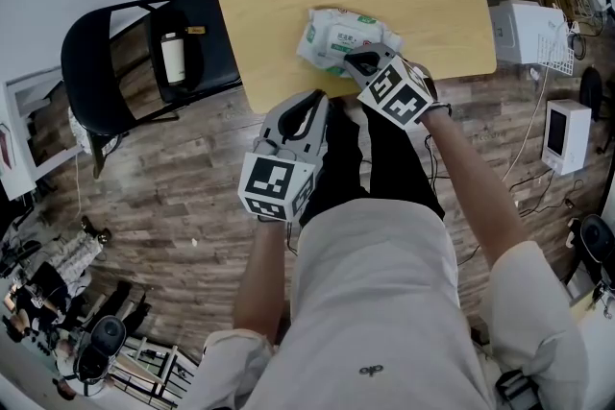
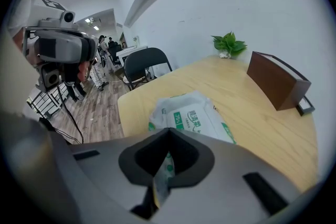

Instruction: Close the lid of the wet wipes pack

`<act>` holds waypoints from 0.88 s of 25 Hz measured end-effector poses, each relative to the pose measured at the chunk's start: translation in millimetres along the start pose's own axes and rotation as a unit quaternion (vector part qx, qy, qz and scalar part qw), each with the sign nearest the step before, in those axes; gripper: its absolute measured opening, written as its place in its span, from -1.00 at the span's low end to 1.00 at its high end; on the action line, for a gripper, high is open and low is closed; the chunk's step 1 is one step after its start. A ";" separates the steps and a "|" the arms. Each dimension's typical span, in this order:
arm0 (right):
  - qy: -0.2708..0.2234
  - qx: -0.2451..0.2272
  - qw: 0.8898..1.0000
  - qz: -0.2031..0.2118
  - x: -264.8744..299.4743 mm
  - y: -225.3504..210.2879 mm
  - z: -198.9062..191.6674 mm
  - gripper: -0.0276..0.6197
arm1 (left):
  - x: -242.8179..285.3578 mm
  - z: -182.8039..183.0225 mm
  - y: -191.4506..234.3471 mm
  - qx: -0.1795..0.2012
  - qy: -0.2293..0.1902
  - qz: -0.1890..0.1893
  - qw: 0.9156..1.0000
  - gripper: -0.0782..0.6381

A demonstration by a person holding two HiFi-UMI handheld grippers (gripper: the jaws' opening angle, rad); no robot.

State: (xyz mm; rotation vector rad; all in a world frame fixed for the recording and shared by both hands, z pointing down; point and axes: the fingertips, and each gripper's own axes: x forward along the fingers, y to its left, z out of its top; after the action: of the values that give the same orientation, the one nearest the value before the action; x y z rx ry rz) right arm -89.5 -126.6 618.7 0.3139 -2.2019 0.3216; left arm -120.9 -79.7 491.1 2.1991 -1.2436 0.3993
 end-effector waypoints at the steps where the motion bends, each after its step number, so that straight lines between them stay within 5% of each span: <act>1: 0.001 0.001 1.000 0.000 0.6 0.2 -0.3 -0.91 | -0.1 -0.2 0.5 0.000 0.000 0.000 1.000 -0.74; 22: -0.018 -0.012 1.000 -0.023 -28.0 8.4 13.5 -0.91 | -13.5 5.2 -9.7 0.029 -0.002 -0.013 1.000 -0.74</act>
State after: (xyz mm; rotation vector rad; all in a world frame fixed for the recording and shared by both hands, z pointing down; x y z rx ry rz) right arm -85.6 -120.2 587.3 0.3587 -2.2284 0.2672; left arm -119.8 -69.8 476.7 2.2625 -1.2194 0.4254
